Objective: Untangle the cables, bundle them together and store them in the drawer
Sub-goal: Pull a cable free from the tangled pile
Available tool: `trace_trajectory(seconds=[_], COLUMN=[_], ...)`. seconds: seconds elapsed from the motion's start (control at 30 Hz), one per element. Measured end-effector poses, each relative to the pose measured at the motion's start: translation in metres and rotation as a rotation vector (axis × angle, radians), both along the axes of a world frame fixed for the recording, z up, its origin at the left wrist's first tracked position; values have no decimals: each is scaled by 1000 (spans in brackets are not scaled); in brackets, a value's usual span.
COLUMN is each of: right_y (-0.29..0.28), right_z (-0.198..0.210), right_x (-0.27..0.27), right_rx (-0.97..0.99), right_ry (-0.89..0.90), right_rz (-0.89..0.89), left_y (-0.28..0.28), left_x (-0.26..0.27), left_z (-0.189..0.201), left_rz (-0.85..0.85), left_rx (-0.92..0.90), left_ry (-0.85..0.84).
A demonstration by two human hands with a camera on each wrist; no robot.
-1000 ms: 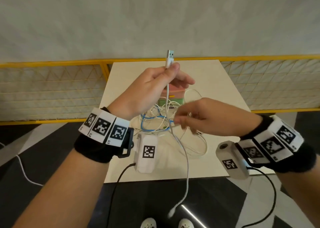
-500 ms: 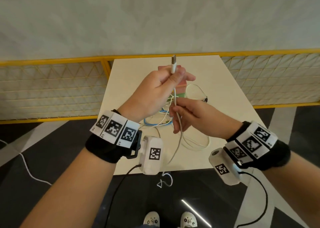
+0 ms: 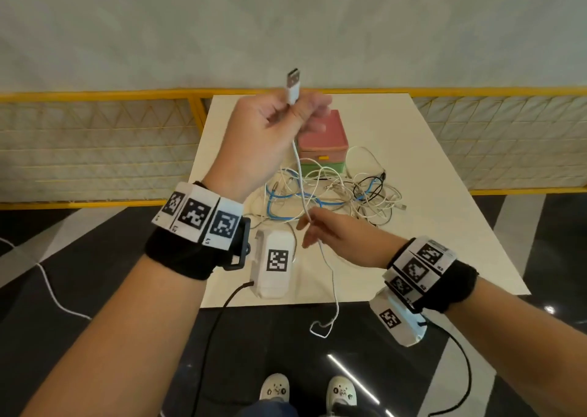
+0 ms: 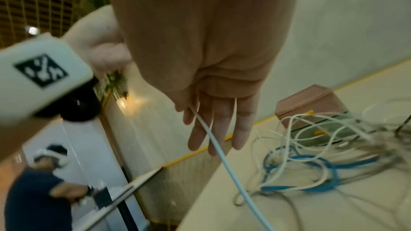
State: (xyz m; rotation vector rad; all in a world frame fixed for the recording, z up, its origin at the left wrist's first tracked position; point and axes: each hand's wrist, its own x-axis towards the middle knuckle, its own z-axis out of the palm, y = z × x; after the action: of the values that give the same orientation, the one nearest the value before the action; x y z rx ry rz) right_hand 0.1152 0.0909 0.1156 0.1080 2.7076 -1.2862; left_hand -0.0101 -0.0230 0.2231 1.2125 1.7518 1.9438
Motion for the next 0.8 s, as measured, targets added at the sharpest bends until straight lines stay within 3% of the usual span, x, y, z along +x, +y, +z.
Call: trace_trajectory(seconds=[0.13,0.23,0.37,0.47,0.57,0.67,0.8], right_y=[-17,-20,-12,-1,6,7,1], right_z=[34,43,-2,-46,-73,-97,-118], right_x=[-14,-23,-22,-22,-30,-43,-64], right_rx=[-293,-288,-53,189,371,403,424], right_ry=[260,347,108,-139,-394,-399,-327], right_rz=[-90,-107,45,180,312,226,113], left_y=[0,-1,-7,-15,-19,-20,-20], left_x=[12,14,-4,-15,-20,-21,-20], left_z=[-19,-26,-22,-28,-46,-64,-86], left_rz=[-150,-148,-8,93,35,7,27], left_rx=[-202,-231,-21,-50,-174,-337,-416], left_ry=[-7,30,-68,-67,-162,-216,-236])
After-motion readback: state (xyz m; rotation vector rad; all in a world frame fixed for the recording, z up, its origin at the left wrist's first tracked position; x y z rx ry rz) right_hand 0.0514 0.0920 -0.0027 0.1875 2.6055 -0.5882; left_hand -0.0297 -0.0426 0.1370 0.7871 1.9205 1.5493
